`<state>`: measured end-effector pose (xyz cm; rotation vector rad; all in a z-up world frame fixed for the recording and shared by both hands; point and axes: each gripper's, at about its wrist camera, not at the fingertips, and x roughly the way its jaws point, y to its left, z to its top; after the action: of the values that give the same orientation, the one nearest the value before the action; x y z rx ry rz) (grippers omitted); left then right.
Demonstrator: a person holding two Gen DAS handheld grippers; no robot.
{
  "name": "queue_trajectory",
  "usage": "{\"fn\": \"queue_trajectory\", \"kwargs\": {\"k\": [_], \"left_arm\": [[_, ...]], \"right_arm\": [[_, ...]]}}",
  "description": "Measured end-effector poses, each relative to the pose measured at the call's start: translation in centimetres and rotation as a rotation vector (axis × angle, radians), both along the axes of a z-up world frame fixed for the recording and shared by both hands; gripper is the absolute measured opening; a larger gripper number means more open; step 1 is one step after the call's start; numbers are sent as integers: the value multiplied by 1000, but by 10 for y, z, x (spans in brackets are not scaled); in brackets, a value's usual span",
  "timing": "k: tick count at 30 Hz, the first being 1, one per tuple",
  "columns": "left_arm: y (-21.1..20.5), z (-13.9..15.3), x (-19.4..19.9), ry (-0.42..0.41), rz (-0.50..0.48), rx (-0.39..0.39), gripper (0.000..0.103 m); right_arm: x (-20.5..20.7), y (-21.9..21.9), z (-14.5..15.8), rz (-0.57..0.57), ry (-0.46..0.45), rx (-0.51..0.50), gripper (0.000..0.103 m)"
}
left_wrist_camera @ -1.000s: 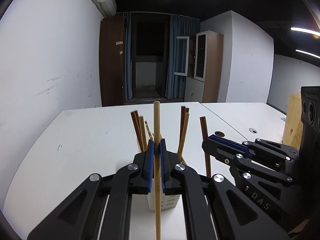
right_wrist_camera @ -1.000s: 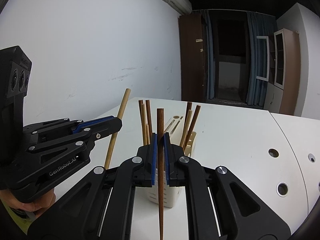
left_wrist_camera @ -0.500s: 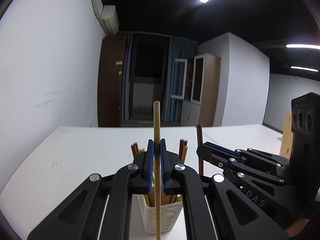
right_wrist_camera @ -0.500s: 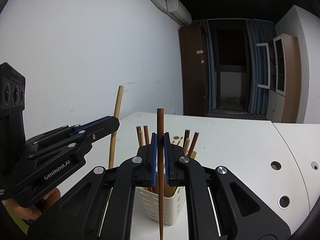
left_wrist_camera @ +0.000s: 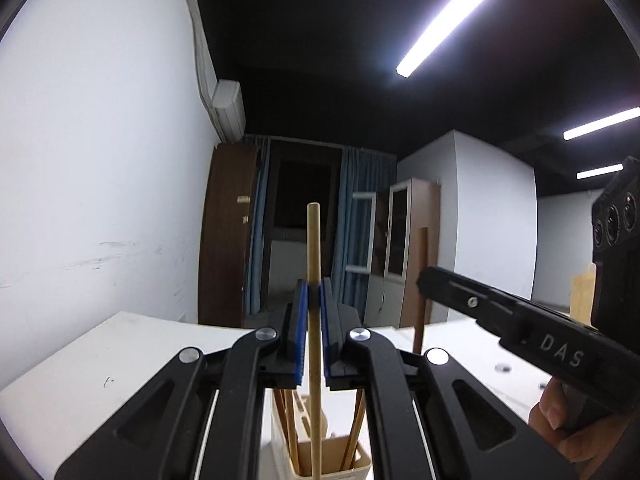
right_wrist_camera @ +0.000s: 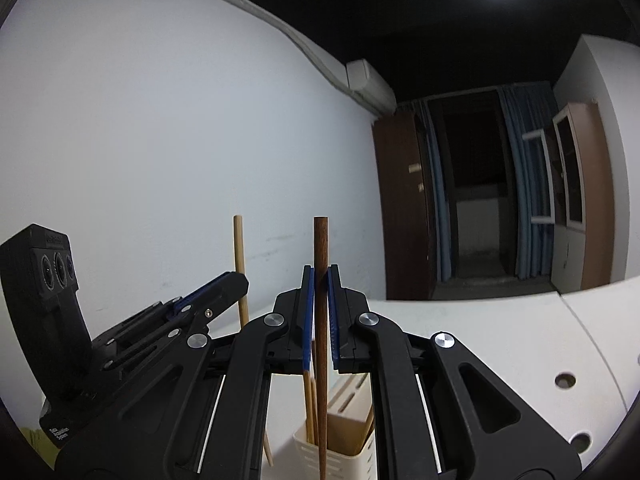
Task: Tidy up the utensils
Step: 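Lower both chopsticks into the cream holder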
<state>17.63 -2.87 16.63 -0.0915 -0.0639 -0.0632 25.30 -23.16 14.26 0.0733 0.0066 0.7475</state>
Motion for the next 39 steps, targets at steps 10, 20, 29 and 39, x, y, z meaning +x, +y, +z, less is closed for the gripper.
{"fn": "queue_trajectory", "kwargs": {"k": [10,20,29,39], "left_arm": [[-2,-1,-12,-196,25,-39,6],[-3,-15,28,-128,44,-31,6],[0,-28,47,-39,35,-26,6],[5,-39,51,6,23,-1,6]], "right_arm": [[1,-17,2,8,-111,135,6],[36,-3,-15,-24,-46,100,6],[42,4,-29,-30,3,40,6],[42,9,-42,-50,38,-20,6]]}}
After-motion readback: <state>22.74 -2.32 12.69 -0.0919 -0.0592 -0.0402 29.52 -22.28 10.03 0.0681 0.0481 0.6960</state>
